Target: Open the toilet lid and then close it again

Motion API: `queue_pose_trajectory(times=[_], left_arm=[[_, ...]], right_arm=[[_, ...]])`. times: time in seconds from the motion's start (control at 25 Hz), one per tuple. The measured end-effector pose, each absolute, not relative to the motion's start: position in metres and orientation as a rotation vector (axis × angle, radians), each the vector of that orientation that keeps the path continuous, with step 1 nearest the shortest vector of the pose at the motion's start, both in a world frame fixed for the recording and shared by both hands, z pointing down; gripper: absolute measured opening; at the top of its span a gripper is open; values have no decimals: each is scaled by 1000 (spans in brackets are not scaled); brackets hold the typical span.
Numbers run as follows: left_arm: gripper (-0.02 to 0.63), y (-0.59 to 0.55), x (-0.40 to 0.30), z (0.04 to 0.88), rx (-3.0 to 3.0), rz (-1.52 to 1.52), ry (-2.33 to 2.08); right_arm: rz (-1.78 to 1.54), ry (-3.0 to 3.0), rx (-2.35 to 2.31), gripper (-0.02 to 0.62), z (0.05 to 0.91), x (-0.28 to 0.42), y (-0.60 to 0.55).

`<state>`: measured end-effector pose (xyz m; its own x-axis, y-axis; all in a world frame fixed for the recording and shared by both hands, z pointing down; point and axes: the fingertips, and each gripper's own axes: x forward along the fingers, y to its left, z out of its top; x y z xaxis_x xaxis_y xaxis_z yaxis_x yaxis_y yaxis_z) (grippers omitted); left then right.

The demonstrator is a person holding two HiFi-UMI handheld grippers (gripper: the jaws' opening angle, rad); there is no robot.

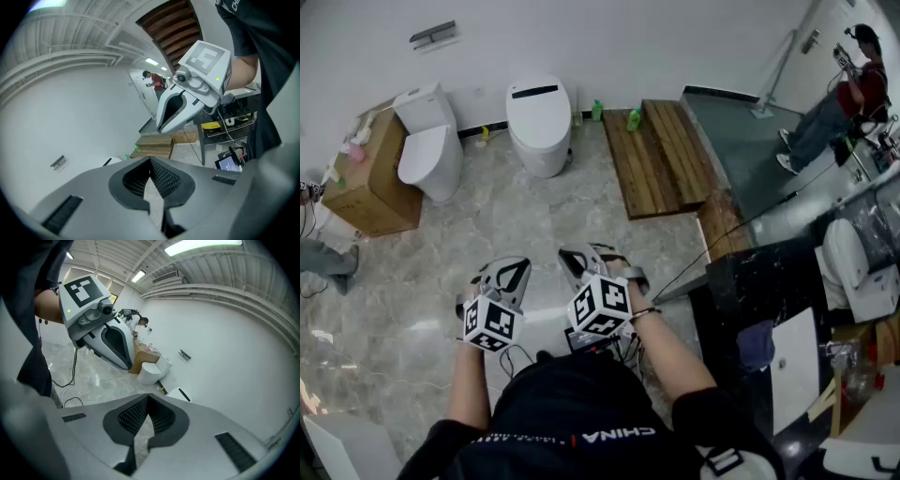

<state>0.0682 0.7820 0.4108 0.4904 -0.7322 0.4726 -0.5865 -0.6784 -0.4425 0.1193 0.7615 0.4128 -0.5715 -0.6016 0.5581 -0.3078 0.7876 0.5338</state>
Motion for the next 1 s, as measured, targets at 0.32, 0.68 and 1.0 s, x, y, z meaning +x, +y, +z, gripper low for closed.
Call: queue_pose_trajectory(times=[0.32,0.68,1.0], left_arm=[[9,782,67,415,-2575,-953,1126],[9,764,61,425,-2620,-993,1171],[9,740,64,430,-2618,-1016,1146]], right_arm=[[-475,-2204,670,14,418,117,759],[-343,-2201,726,14,429,121,737],[-273,-2230,731,14,436,112,713]])
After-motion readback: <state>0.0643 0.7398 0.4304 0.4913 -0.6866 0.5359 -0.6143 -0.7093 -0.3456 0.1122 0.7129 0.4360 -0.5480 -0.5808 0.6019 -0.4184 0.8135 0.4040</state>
